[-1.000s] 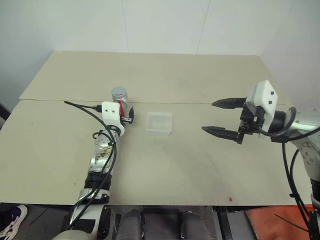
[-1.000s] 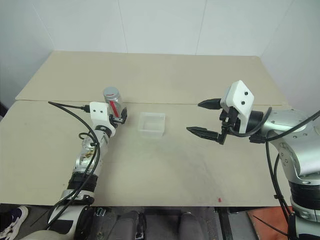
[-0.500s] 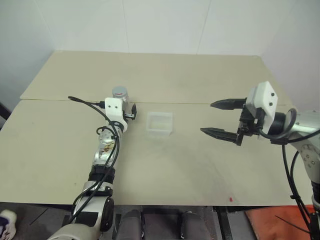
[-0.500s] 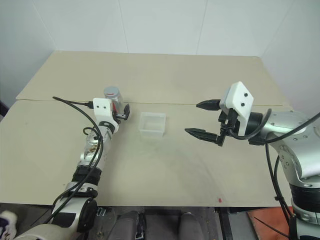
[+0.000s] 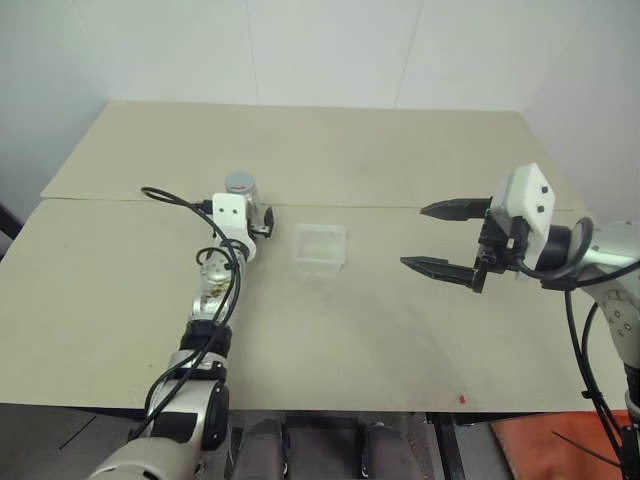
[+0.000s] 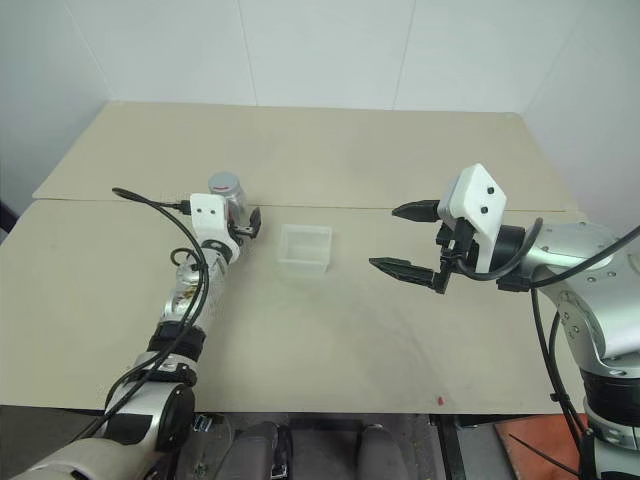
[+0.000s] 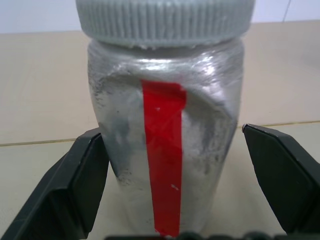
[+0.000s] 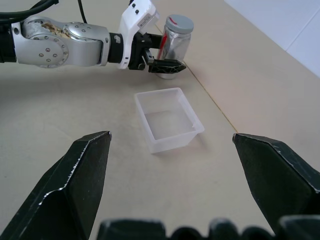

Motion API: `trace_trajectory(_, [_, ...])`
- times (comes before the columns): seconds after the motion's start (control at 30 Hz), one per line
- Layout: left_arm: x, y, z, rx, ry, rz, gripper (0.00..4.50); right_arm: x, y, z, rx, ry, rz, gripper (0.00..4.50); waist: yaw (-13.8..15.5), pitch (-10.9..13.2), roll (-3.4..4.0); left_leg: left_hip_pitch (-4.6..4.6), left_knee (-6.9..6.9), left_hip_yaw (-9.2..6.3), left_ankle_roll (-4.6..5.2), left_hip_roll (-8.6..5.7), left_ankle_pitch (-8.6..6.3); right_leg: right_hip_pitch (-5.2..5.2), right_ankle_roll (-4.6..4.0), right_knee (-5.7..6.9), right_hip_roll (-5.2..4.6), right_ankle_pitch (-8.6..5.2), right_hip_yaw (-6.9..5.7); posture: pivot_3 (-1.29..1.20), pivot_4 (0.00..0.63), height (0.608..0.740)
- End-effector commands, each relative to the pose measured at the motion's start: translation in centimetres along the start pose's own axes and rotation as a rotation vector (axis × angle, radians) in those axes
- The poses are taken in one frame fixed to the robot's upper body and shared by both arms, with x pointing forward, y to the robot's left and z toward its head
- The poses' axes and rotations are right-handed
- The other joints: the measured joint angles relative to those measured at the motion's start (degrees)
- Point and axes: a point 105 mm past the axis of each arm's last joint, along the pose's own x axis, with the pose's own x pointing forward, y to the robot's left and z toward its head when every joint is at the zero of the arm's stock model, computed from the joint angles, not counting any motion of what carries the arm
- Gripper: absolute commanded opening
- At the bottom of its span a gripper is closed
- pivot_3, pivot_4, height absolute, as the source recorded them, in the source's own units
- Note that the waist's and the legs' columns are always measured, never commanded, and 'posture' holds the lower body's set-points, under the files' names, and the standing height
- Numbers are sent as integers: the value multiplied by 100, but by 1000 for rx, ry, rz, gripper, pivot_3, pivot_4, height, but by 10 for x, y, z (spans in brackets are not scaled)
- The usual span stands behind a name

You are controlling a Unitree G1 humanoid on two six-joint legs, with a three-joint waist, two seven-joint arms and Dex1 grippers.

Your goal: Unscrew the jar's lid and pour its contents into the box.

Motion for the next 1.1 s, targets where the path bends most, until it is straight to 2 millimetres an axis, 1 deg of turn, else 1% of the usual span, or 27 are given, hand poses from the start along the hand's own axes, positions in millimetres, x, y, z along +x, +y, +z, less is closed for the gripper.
trace_trajectory(0.03, [7, 3, 18, 12, -61, 1, 4425, -7, -1, 11, -37, -23, -24, 4500, 1, 0, 0, 0, 0, 0, 0, 0, 0, 0, 0, 0, 0, 0, 0, 0, 150, 740])
trace_trajectory(0.23, [13, 3, 20, 13, -55, -19, 4425, -7, -1, 11, -33, -24, -30, 4500, 2, 0, 0, -2, 0, 0, -1, 0, 0, 0, 0, 0, 0, 0, -2, 0, 150, 740])
trace_trajectory(0.33, [14, 2, 21, 23, -58, -35, 3825, -8, 0, 11, -30, -25, -33, 4500, -1, 0, 0, -2, 0, 1, -1, 0, 1, 0, 1, 0, 0, 0, -3, 0, 150, 740])
trace_trajectory(0.43, [13, -1, 21, 24, -62, -59, 2849, -9, 0, 10, -28, -24, -37, 4500, -1, 0, -1, -2, 0, 1, -28, 0, 17, 0, 1, 0, 0, 0, -4, 0, 150, 740])
trace_trajectory(0.47, [12, -1, 19, 25, -59, -62, 2750, -9, 0, 10, -28, -23, -38, 4500, 1, 0, 0, -3, 0, 1, -28, 0, 17, 0, 1, 0, 0, 0, -3, 0, 150, 740])
trace_trajectory(0.57, [10, -2, 17, 27, -52, -76, 2750, -9, 0, 10, -26, -23, -38, 4500, 4, 0, 0, -3, 1, 1, -27, 0, 16, 1, 1, 0, 0, 1, -3, 0, 150, 740])
trace_trajectory(0.6, [8, -3, 18, 38, -51, -108, 2750, -8, 1, 10, -25, -25, -35, 4500, 0, 0, 0, -3, 0, 1, -27, 0, 16, 1, 1, 0, 0, 1, -3, 0, 150, 740])
trace_trajectory(0.73, [-6, -18, 28, 82, -46, -325, 2750, -1, 3, 13, -18, -47, -27, 4500, -15, 0, 0, -5, -2, 1, -40, 0, 24, -2, 1, 3, 1, 1, -3, 0, 150, 740])
trace_trajectory(0.8, [-16, -27, 42, 103, -63, -467, 2750, 6, 5, 19, -2, -92, -22, 4500, -21, 0, 0, -5, -2, 1, -44, 1, 26, -3, 1, 4, 2, 1, -3, 0, 150, 740])
trace_trajectory(0.83, [-22, -32, 50, 110, -69, -555, 2750, 12, 6, 23, 6, -118, -18, 4500, -31, 0, 0, -5, -1, 1, -46, 2, 28, -5, 1, 3, 2, 1, -2, 0, 150, 740])
trace_trajectory(0.9, [-32, -40, 60, 105, -73, -683, 2750, 20, 6, 29, 18, -155, -13, 4500, -33, 0, 0, -4, -3, 1, -51, 3, 31, -10, 1, 3, 4, 0, 0, 0, 150, 740])
trace_trajectory(0.97, [-45, -50, 68, 92, -72, -850, 2750, 30, 6, 36, 40, -200, -7, 4500, -35, 0, 0, -3, -3, 0, -51, 3, 30, -8, 1, 3, 4, 0, 0, 0, 150, 740])
trace_trajectory(1.1, [-70, -61, 77, 65, -32, -1146, 2750, 53, 8, 56, 77, -288, 26, 4500, -44, 0, 1, -6, -3, 1, -50, 4, 30, -9, 1, 11, 7, 0, 0, 0, 150, 740])
